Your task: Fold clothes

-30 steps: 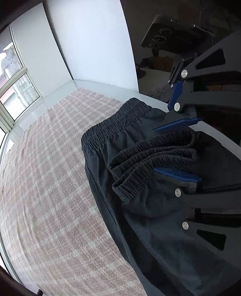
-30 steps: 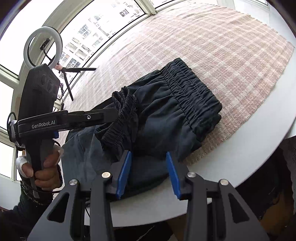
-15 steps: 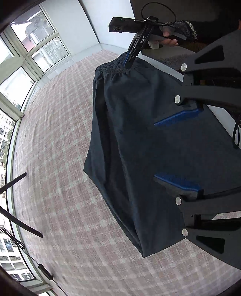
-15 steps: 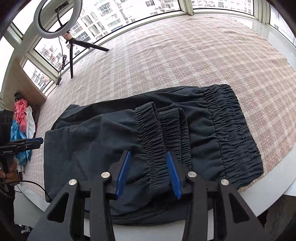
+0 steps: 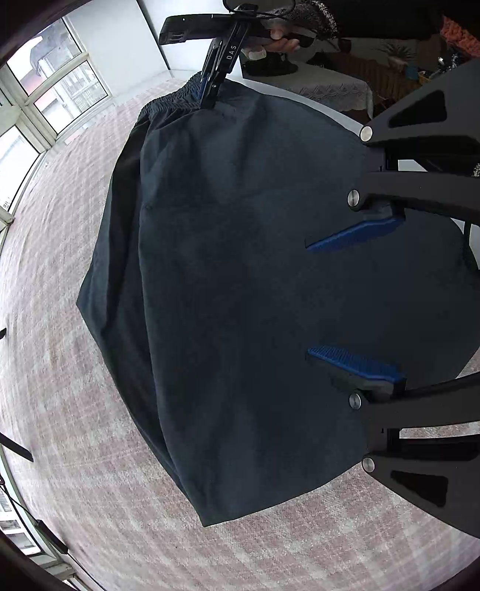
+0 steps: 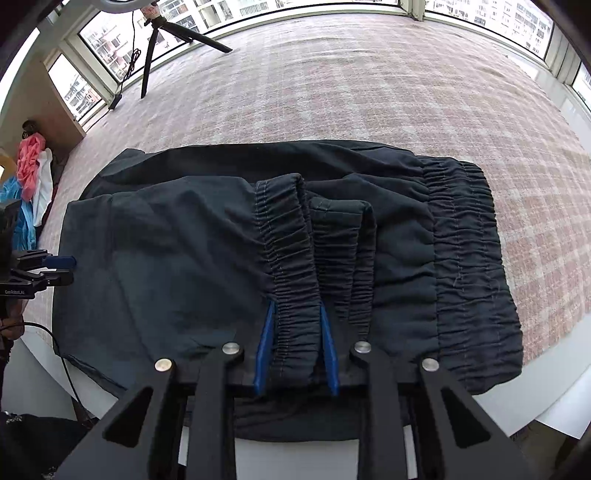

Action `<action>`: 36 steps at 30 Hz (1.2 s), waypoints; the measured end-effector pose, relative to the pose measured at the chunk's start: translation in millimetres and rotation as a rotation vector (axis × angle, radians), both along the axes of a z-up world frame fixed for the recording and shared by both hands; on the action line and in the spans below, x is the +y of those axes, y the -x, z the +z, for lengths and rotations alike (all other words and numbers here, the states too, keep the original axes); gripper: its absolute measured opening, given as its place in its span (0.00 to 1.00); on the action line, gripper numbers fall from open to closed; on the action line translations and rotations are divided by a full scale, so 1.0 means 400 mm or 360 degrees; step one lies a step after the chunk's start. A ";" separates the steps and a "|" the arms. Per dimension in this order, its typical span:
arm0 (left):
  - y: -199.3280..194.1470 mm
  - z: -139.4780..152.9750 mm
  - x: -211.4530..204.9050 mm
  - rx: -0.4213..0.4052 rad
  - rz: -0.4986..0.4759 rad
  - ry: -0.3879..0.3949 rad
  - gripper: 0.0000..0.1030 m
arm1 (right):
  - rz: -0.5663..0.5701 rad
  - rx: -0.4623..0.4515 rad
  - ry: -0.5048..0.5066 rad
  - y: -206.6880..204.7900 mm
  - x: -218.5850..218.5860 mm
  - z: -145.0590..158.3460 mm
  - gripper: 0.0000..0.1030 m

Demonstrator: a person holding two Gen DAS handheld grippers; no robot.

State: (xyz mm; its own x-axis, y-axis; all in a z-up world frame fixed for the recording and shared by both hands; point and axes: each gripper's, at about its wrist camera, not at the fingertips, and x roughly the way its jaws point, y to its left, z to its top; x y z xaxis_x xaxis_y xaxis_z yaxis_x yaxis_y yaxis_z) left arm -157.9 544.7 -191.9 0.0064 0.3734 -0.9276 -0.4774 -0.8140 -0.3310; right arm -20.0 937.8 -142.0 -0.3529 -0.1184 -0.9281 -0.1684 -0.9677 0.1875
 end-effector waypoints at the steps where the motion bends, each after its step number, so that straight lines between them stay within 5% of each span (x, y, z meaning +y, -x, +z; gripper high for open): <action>1: -0.002 -0.003 0.002 0.0004 -0.0003 0.0007 0.49 | 0.0002 0.0017 -0.0004 -0.011 0.001 0.015 0.22; 2: -0.003 -0.002 0.003 0.0010 -0.0005 0.0010 0.49 | 0.0005 0.0035 -0.0007 -0.021 0.001 0.030 0.07; 7: -0.012 0.011 0.009 0.0030 -0.0007 -0.0043 0.49 | -0.0113 0.0006 -0.0066 -0.040 0.039 0.047 0.08; 11: -0.033 0.014 0.019 0.0031 -0.0040 -0.0054 0.49 | -0.0132 -0.0093 -0.0219 -0.014 0.026 0.032 0.21; 14: -0.059 0.037 0.006 0.0060 -0.0046 -0.0085 0.49 | -0.0191 0.0080 -0.0318 -0.023 0.013 0.107 0.35; 17: -0.061 0.031 -0.013 0.0042 -0.0025 -0.0131 0.49 | -0.0091 0.0272 -0.0200 0.008 -0.027 0.149 0.37; 22: -0.084 -0.003 -0.038 0.0005 -0.0032 -0.0126 0.48 | 0.0012 0.0177 -0.0140 0.117 -0.040 0.063 0.35; 25: -0.109 -0.012 -0.047 0.0036 -0.0066 -0.0116 0.49 | -0.0059 0.0135 -0.0096 0.135 -0.010 0.034 0.09; 28: -0.113 -0.003 -0.065 0.0018 -0.0037 -0.0106 0.49 | -0.0131 0.0092 -0.0052 0.152 0.021 0.005 0.13; 31: -0.079 0.038 -0.122 0.0056 0.0088 -0.0145 0.49 | -0.0103 0.0171 0.0059 0.128 -0.014 0.059 0.16; 36: 0.054 0.064 -0.203 0.0074 0.0176 -0.0112 0.49 | 0.0090 0.0242 0.0313 0.048 -0.230 0.109 0.34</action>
State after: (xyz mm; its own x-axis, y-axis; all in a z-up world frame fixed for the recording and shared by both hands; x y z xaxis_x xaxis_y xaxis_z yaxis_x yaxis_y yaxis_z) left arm -179.4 463.4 -166.4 -0.0811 0.4338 -0.8973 -0.4021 -0.8380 -0.3688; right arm -39.1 845.7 -98.2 -0.4745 -0.3148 -0.8221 -0.0705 -0.9173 0.3919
